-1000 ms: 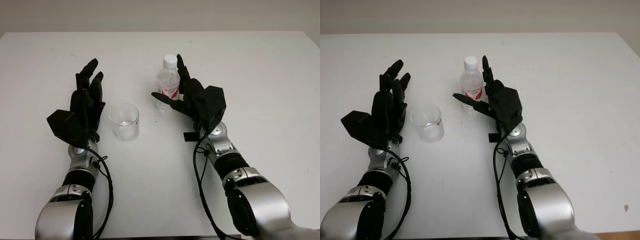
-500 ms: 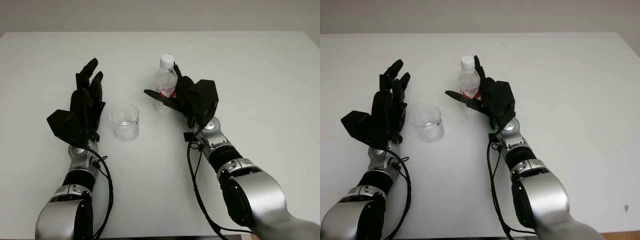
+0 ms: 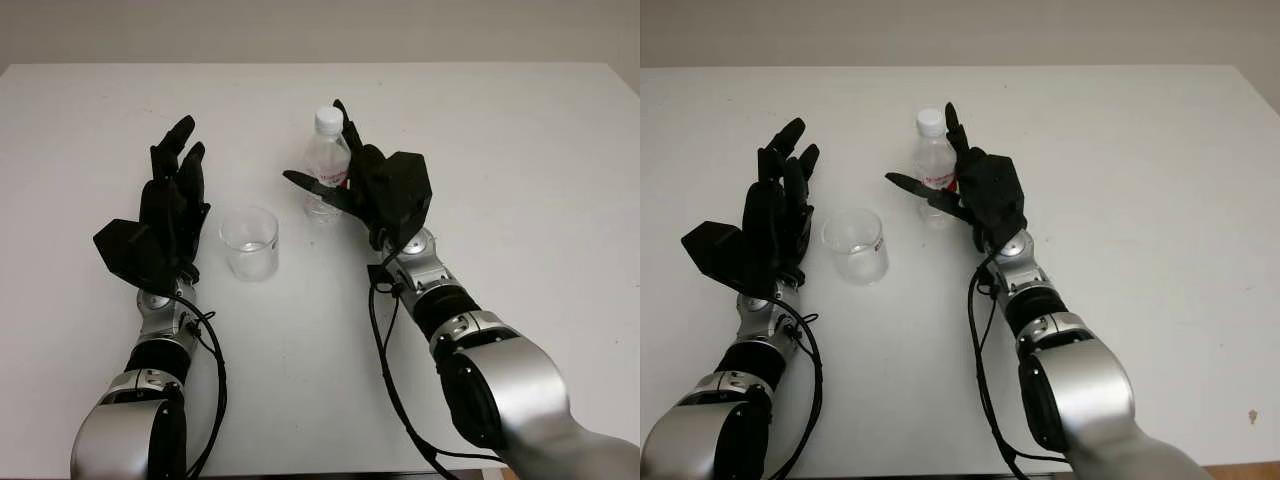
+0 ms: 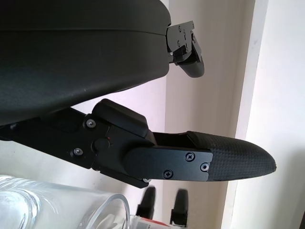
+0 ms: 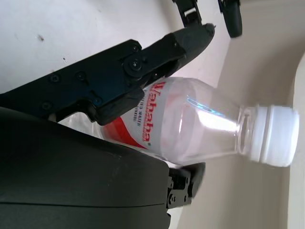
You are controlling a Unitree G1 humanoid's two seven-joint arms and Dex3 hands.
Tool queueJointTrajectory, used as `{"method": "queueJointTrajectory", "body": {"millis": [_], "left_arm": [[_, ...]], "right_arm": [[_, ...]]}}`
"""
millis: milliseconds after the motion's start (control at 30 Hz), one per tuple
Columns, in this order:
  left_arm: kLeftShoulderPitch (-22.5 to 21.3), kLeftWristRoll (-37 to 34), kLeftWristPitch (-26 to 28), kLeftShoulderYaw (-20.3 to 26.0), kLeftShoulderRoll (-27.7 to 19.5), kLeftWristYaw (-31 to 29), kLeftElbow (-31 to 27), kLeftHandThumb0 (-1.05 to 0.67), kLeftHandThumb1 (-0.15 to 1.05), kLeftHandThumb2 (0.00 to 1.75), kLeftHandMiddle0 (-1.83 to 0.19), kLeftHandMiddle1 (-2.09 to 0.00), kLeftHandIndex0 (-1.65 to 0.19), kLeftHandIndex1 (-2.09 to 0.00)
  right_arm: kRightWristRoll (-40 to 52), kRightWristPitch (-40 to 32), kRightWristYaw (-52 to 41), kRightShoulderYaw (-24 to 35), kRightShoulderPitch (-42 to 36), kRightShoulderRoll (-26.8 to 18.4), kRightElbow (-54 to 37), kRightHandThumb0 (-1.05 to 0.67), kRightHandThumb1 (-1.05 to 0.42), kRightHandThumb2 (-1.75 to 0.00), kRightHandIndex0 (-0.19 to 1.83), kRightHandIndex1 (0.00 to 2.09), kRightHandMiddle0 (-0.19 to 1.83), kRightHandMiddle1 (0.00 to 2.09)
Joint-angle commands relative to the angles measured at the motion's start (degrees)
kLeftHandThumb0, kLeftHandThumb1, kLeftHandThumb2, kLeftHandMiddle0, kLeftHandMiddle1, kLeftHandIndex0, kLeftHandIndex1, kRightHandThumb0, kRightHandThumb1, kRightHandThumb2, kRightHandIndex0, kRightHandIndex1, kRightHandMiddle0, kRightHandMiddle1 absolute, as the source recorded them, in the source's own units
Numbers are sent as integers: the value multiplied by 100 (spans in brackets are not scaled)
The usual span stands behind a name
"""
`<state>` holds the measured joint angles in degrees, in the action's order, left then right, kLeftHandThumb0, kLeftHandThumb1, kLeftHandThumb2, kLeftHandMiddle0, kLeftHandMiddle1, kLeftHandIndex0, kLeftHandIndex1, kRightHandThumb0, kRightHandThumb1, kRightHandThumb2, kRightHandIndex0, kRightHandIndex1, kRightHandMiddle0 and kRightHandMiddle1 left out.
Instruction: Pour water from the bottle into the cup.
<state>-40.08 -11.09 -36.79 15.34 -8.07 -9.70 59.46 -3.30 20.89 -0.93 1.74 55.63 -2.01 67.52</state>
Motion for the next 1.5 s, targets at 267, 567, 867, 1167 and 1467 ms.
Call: {"method": "queueJointTrajectory", "body": {"millis": [267, 567, 867, 1167, 1467], "left_arm": [[220, 4, -70, 15, 114, 23, 129, -105, 105, 42, 19, -71, 19, -85], [102, 16, -12, 24, 72, 4, 240, -105, 105, 42, 19, -74, 19, -88], [-103, -103, 264, 135, -25, -81, 451, -105, 105, 42, 19, -76, 19, -93], [-276, -114, 416, 226, -82, -103, 664, -105, 105, 42, 19, -89, 19, -115], [-335, -58, 452, 216, -51, 35, 696, -105, 105, 43, 19, -87, 19, -114]], "right_arm": [[-757, 346, 304, -522, 89, -148, 65, -42, -105, -27, 147, 209, 129, 209], [-1031, 481, 320, -712, 60, -310, 103, -37, -105, -31, 154, 209, 136, 209], [-1709, 598, 972, -1133, 191, -648, -57, -39, -105, -33, 133, 209, 107, 209], [-2836, 680, 2143, -1895, 538, -1043, -147, -42, -105, -29, 133, 209, 106, 209], [-3735, 747, 2824, -2597, 980, -1340, -183, -44, -105, -24, 133, 209, 97, 209]]}}
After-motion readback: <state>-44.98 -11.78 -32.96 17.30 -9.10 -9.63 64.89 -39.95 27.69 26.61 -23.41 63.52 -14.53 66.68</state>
